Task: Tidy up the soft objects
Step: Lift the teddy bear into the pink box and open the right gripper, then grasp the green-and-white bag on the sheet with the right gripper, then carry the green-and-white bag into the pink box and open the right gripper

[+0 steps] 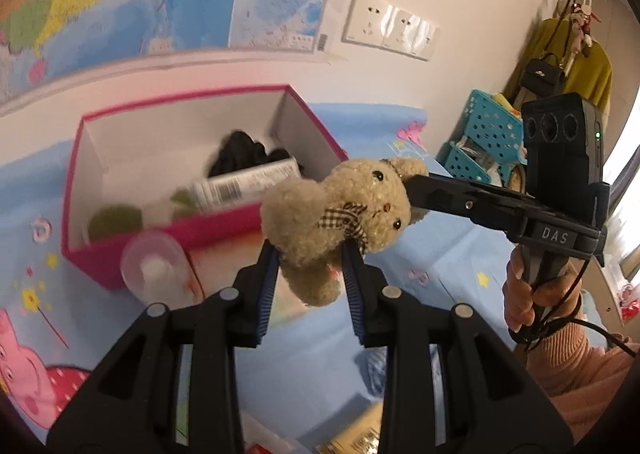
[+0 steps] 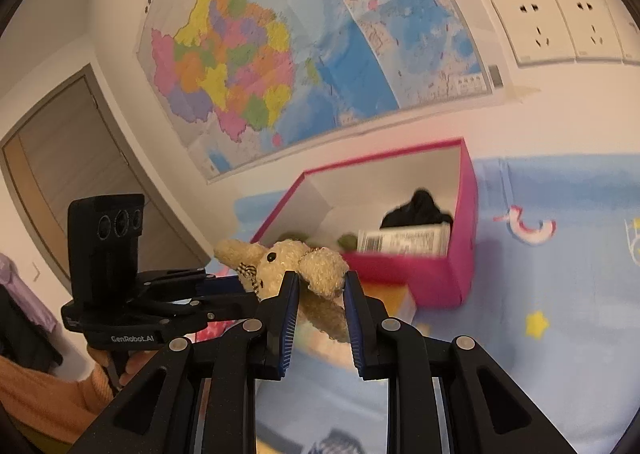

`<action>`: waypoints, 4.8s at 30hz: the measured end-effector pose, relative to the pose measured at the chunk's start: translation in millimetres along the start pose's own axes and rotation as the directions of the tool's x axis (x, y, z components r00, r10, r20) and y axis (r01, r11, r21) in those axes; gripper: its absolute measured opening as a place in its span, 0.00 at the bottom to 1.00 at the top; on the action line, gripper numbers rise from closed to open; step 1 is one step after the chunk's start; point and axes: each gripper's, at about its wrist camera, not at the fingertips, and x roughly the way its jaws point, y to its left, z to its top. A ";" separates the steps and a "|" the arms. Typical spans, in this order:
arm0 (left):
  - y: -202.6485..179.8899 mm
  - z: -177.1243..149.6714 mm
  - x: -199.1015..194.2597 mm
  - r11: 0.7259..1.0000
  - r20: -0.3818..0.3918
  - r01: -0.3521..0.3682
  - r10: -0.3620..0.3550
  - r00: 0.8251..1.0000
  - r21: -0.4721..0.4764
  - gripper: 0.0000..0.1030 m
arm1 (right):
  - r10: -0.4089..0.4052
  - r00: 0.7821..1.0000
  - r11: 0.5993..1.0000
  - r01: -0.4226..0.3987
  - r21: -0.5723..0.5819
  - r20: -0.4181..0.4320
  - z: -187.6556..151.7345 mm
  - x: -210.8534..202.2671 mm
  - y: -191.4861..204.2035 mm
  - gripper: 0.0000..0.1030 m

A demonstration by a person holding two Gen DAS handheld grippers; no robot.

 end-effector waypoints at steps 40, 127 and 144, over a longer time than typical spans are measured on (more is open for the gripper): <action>30.1 21.3 -11.7 0.999 0.041 -0.038 0.040 0.998 -0.032 0.35 | -0.067 0.991 0.992 0.053 -0.119 -0.113 1.6 19.7 12.7 0.52; 83.1 -152.3 -27.3 0.969 -0.158 0.039 -0.079 0.984 -0.243 0.49 | 0.226 0.874 0.973 -0.219 0.066 -0.431 -94.0 130.7 78.2 0.08; 80.6 -146.7 -40.1 0.967 -0.107 0.063 -0.091 0.990 -0.248 0.49 | 0.248 0.883 0.965 -0.262 0.021 -0.399 -86.2 119.5 94.6 0.11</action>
